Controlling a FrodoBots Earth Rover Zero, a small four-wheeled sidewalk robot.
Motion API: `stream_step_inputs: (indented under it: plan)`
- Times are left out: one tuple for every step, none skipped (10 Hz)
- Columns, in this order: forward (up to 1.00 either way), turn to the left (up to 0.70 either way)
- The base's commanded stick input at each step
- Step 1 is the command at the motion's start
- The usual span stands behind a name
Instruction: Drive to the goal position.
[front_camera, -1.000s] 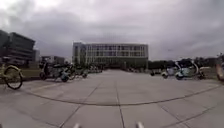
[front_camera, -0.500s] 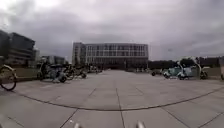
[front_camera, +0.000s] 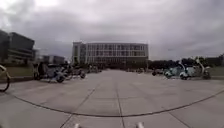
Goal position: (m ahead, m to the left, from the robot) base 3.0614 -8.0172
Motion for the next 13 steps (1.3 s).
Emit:
stream_step_inputs:
  plan:
    - [0.45, 0.0]
    - [0.45, 0.0]
    - [0.45, 0.0]
    - [0.45, 0.0]
    - [0.45, 0.0]
    - [0.45, 0.0]
    - [0.45, 0.0]
    - [0.45, 0.0]
    - [0.45, 0.0]
    - [0.45, 0.0]
    - [0.45, 0.0]
    - [0.45, 0.0]
    - [0.45, 0.0]
